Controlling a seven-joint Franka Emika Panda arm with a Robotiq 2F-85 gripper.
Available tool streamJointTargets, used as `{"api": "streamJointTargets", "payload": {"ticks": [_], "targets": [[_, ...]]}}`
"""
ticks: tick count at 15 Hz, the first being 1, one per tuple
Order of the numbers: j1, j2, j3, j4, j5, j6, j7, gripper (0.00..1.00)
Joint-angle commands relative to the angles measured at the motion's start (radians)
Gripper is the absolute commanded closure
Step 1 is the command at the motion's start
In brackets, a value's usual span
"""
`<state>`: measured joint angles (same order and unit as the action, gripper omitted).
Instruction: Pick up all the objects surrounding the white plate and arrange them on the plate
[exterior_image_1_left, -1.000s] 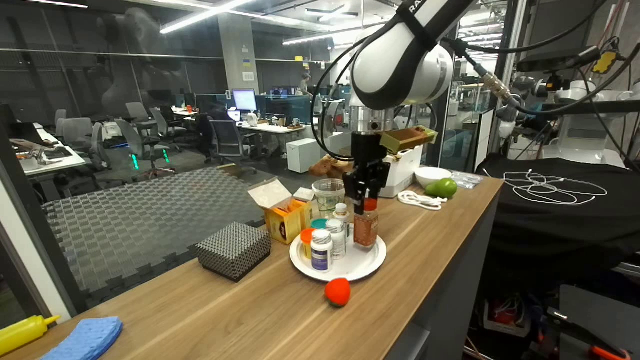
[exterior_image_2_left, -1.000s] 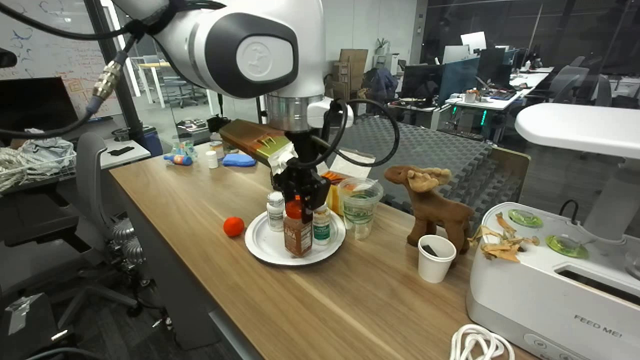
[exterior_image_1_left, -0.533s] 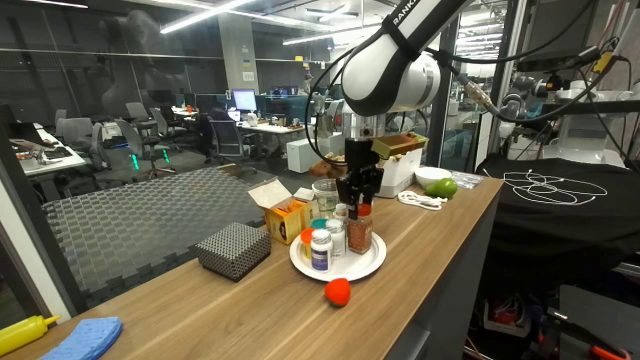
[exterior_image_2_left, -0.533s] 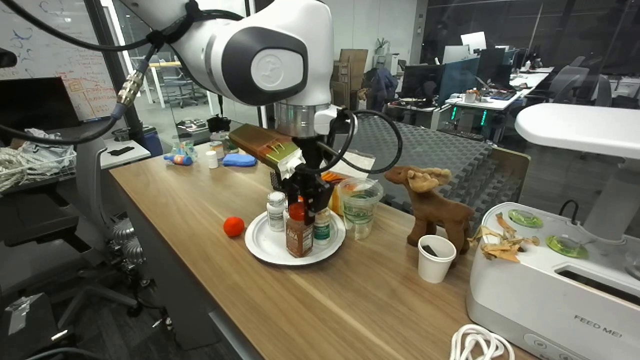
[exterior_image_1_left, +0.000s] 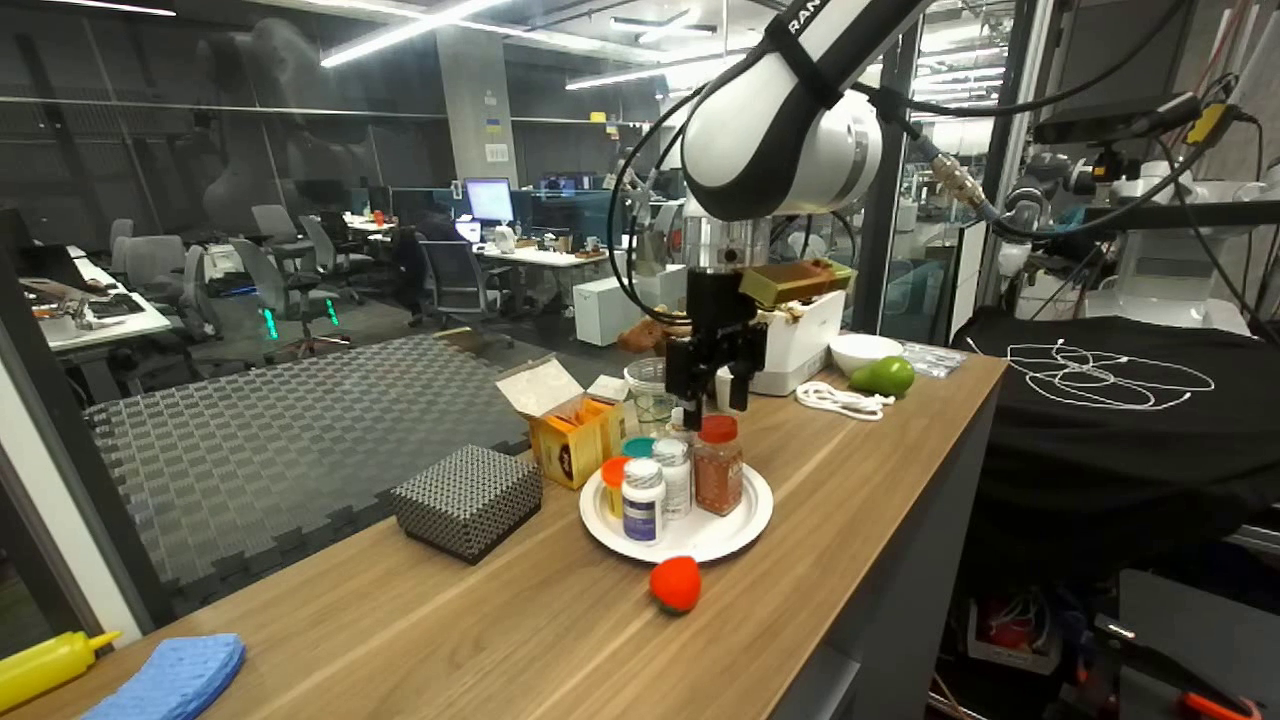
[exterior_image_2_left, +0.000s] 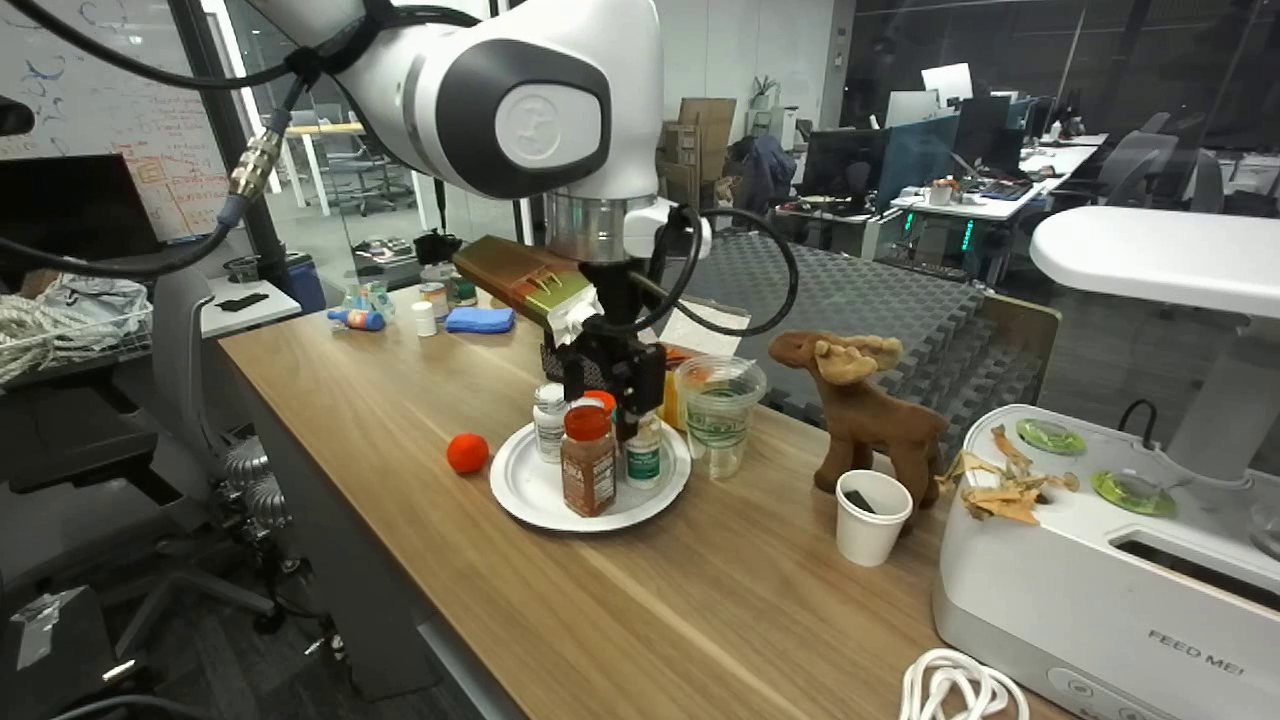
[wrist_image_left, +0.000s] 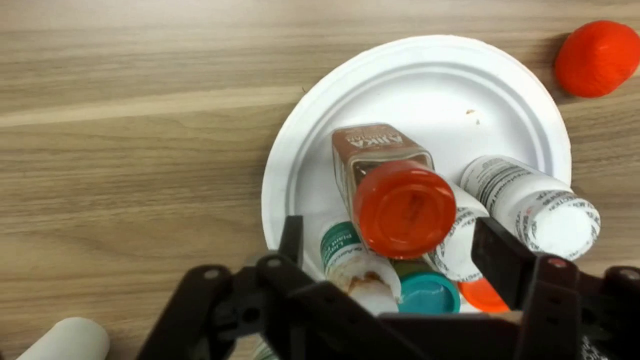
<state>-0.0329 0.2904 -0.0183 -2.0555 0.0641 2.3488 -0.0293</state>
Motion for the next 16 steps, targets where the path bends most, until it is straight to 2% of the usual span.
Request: {"api": "streamJointTargets", "payload": {"ticks": [1, 6, 9, 12, 16], "targets": [[0.042, -0.138, -0.021, -0.070, -0.062, 0.042, 0.172, 0.00], [0.093, -0.305, 0.006, -0.169, -0.108, 0.043, 0.552, 0.00], [0.115, -0.362, 0.055, -0.243, -0.084, 0.027, 0.761, 0.00], [0.133, -0.336, 0.102, -0.285, 0.043, 0.027, 0.813, 0.00], [0.148, -0.218, 0.127, -0.286, 0.183, 0.137, 0.813, 0.00]]}}
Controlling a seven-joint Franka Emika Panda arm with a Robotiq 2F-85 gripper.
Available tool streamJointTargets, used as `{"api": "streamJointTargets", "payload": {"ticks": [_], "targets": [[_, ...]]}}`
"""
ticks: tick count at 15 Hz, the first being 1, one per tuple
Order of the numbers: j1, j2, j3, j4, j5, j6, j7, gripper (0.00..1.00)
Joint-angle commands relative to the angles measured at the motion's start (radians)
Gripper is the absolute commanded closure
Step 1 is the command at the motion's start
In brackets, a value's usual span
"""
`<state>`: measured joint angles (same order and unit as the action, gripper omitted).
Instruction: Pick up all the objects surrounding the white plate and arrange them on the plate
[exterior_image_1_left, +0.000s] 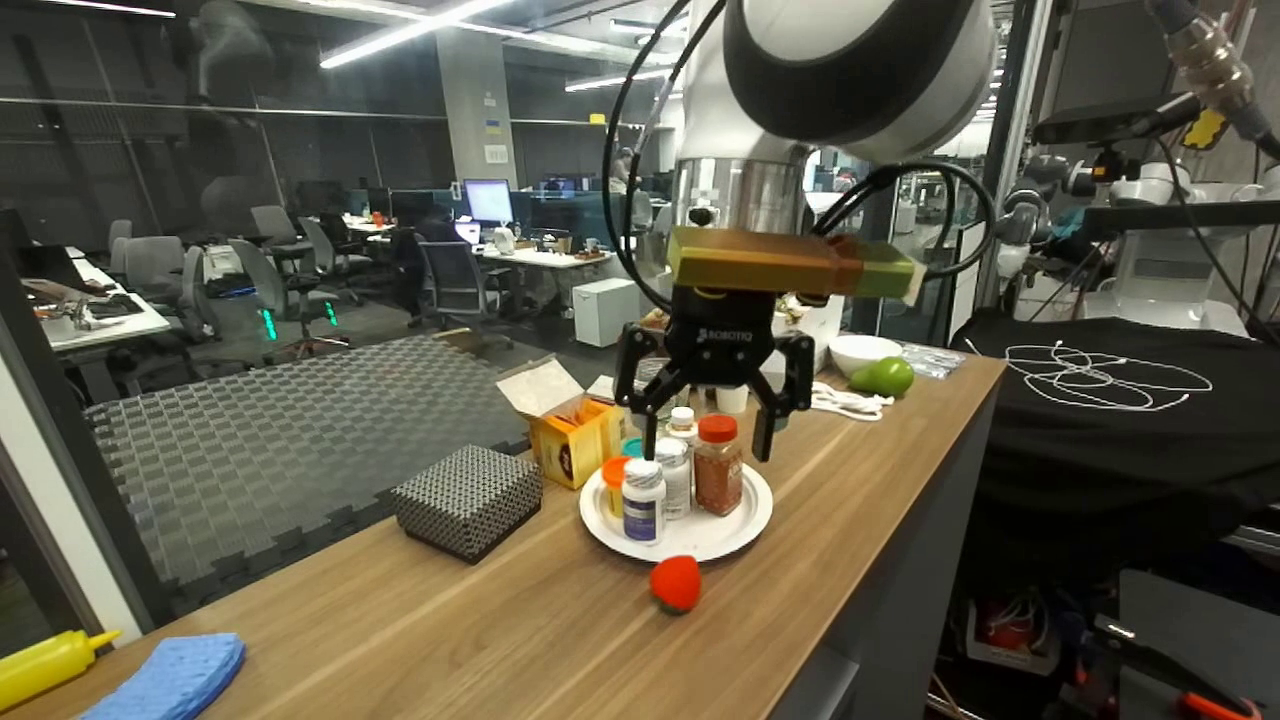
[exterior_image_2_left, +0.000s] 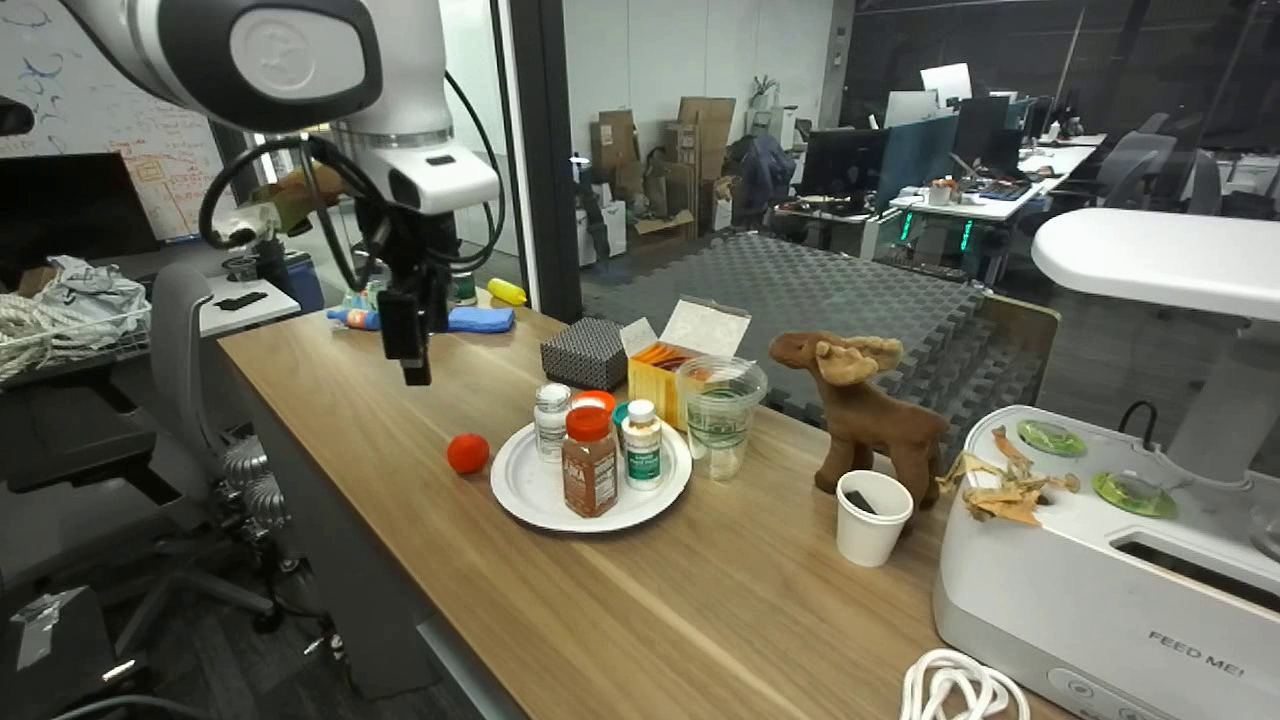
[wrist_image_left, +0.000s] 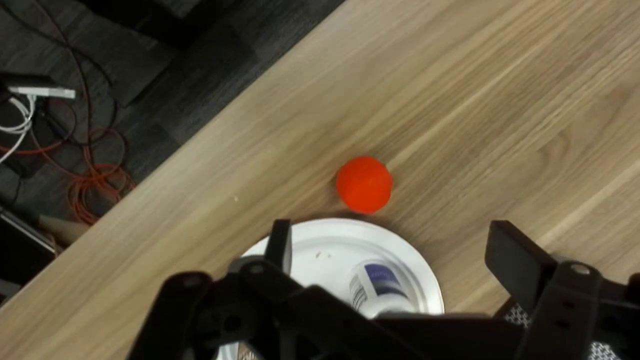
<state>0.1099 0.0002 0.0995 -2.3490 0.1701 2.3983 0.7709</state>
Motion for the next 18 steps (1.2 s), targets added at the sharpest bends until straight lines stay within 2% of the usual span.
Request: {"api": "streamJointTargets", "payload": {"ticks": [1, 5, 11, 15, 16, 17, 18], "targets": [[0.005, 0.106, 0.008, 0.012, 0.087, 0.128, 0.015, 0.00], [0.006, 0.242, -0.006, 0.041, 0.139, 0.241, 0.015, 0.00], [-0.005, 0.367, 0.023, 0.101, 0.284, 0.258, -0.031, 0.00], [0.034, 0.368, -0.014, 0.106, 0.244, 0.286, 0.031, 0.00], [0.048, 0.367, -0.034, 0.101, 0.218, 0.296, 0.058, 0.15], [0.055, 0.367, -0.045, 0.100, 0.203, 0.298, 0.073, 0.17], [0.063, 0.367, -0.059, 0.097, 0.183, 0.301, 0.090, 0.29]]}}
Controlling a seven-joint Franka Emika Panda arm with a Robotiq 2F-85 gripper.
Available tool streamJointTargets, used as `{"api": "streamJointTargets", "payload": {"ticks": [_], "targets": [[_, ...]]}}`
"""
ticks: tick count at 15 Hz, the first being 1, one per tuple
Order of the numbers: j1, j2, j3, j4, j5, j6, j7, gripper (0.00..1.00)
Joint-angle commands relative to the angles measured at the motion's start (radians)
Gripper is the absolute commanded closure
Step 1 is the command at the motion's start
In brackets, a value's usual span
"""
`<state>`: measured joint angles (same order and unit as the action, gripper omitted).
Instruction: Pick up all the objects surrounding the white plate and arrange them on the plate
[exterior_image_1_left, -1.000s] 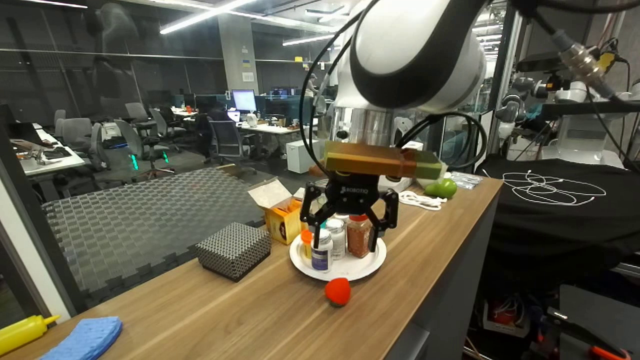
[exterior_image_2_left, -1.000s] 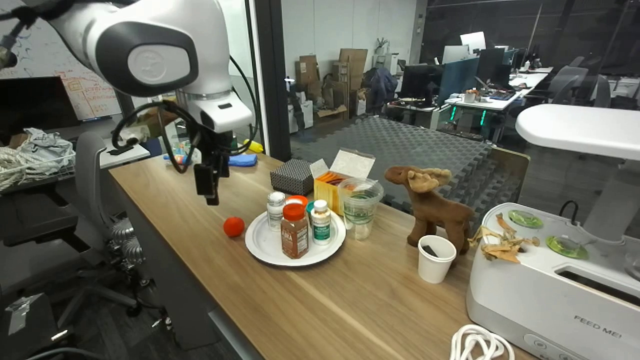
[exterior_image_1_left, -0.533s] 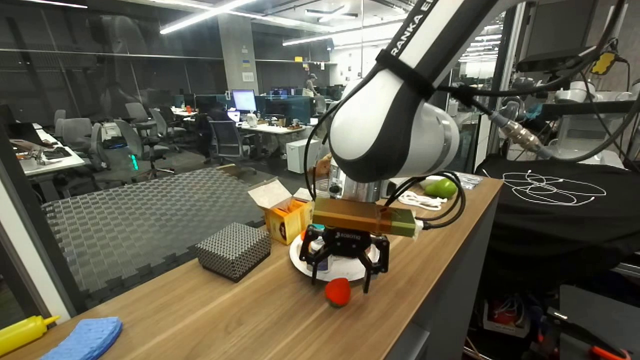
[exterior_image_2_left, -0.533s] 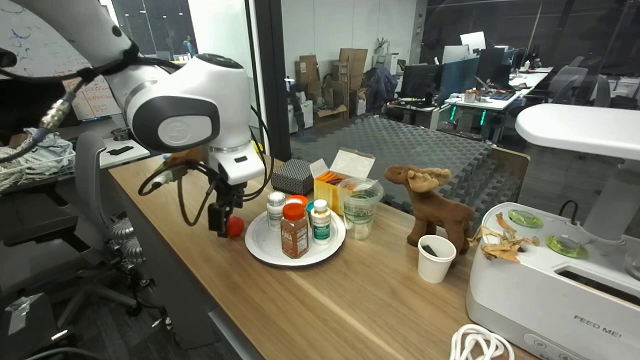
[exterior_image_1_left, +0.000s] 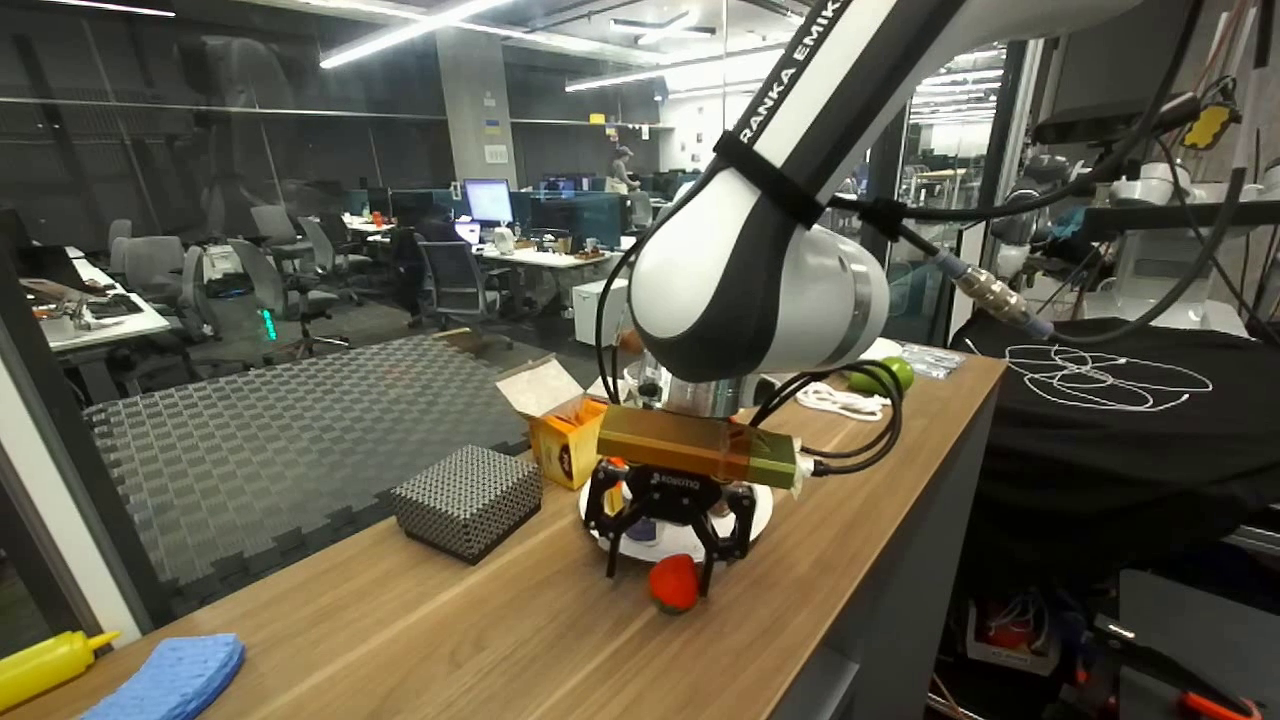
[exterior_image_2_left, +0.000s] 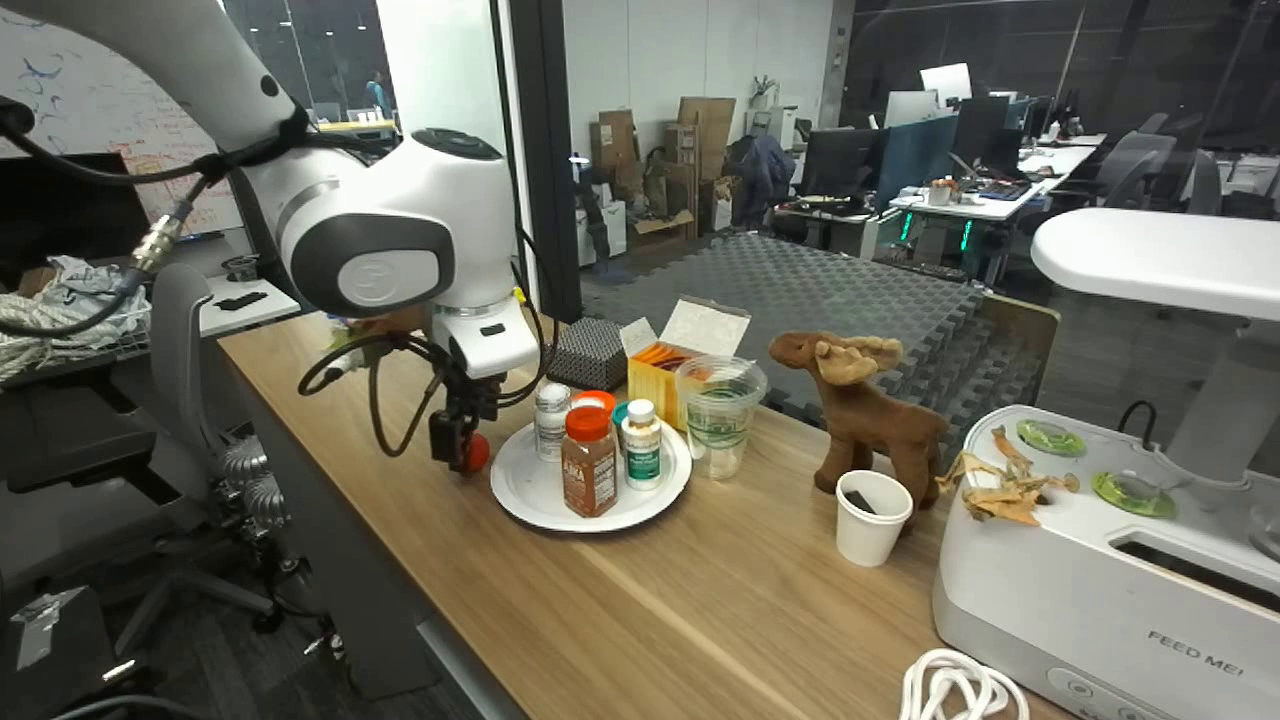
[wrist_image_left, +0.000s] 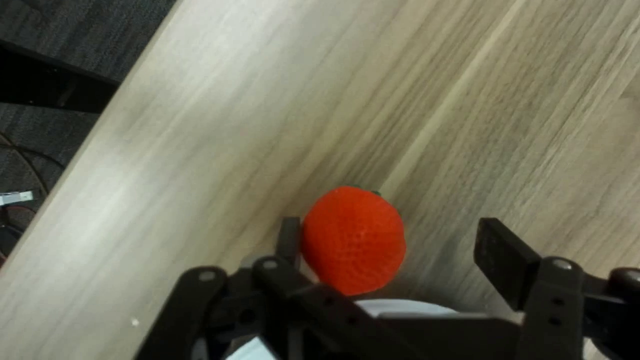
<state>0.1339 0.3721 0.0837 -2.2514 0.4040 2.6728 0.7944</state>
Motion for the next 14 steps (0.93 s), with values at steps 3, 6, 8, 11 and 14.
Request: {"api": "streamJointTargets", "payload": {"ticks": [3, 6, 8, 11, 14], "targets": [[0.039, -0.009, -0.049, -0.002, -0.064, 0.012, 0.082, 0.58], [0.038, -0.022, -0.039, -0.011, -0.059, 0.009, 0.073, 0.77], [0.037, -0.038, -0.031, -0.021, -0.051, 0.013, 0.063, 0.77], [0.036, -0.067, -0.019, -0.038, -0.044, 0.012, 0.053, 0.77], [0.064, -0.134, -0.039, -0.082, -0.094, 0.020, 0.089, 0.77]]}}
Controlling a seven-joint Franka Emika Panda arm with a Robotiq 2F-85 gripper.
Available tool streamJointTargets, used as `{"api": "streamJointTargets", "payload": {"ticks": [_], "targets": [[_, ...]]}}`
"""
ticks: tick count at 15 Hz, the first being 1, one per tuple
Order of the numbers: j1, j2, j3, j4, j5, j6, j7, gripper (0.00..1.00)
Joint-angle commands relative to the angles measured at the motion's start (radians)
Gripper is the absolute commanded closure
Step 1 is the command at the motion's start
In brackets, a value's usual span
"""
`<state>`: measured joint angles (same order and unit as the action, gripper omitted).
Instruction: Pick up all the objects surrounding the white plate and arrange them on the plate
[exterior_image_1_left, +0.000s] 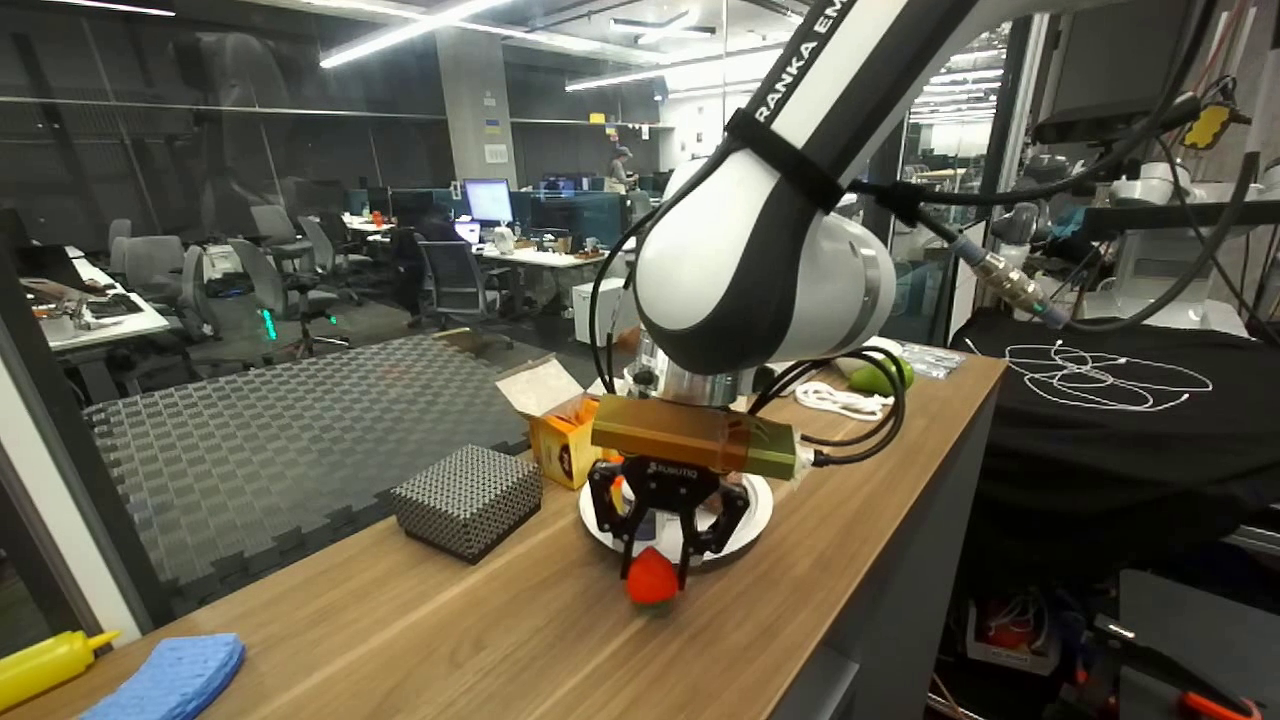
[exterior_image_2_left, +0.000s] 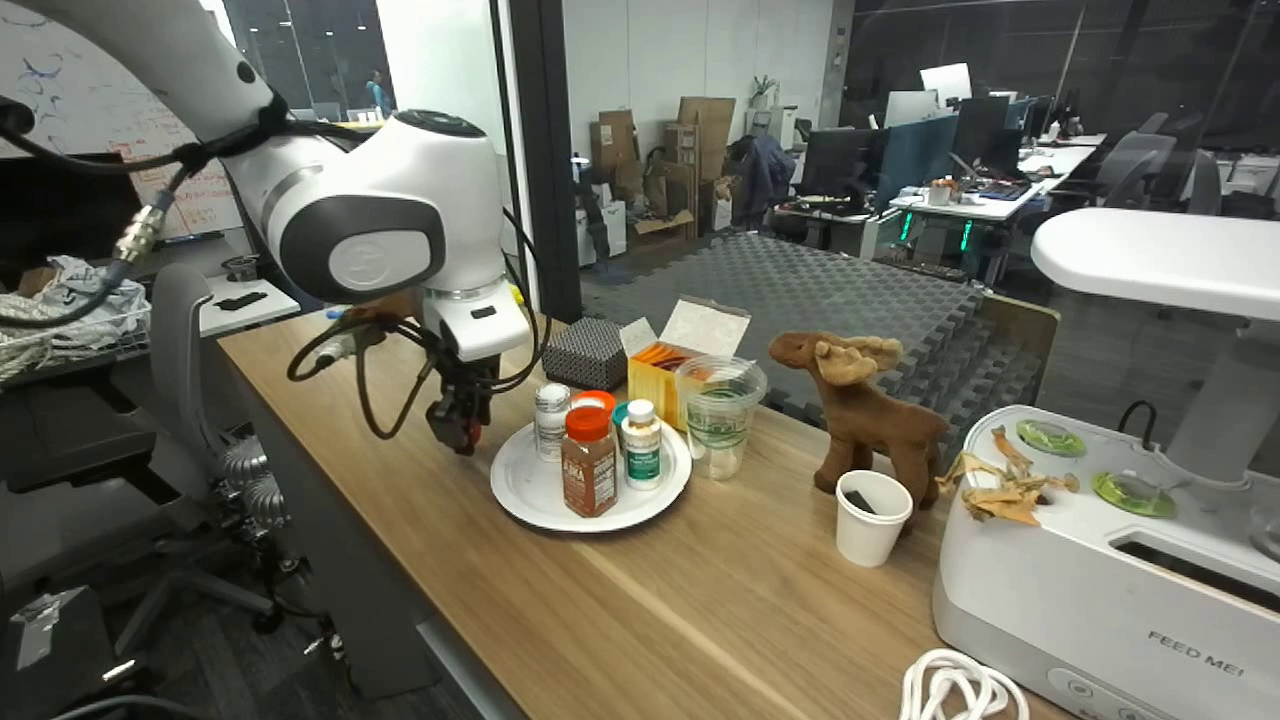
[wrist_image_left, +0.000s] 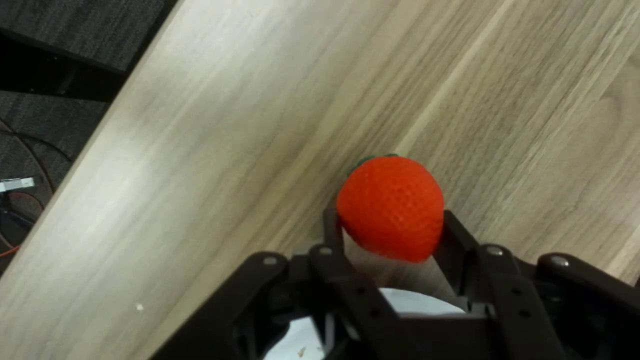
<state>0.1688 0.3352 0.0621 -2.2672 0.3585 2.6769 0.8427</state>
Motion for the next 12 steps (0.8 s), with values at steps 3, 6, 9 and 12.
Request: {"api": "streamJointTargets", "payload": {"ticks": [3, 6, 9, 12], "targets": [[0.076, -0.154, -0.079, -0.118, -0.219, 0.020, 0.163, 0.77], [0.103, -0.178, -0.157, -0.155, -0.484, 0.047, 0.385, 0.77], [0.089, -0.151, -0.190, -0.147, -0.670, 0.107, 0.540, 0.77], [0.093, -0.117, -0.224, -0.125, -0.790, 0.180, 0.646, 0.77]]}}
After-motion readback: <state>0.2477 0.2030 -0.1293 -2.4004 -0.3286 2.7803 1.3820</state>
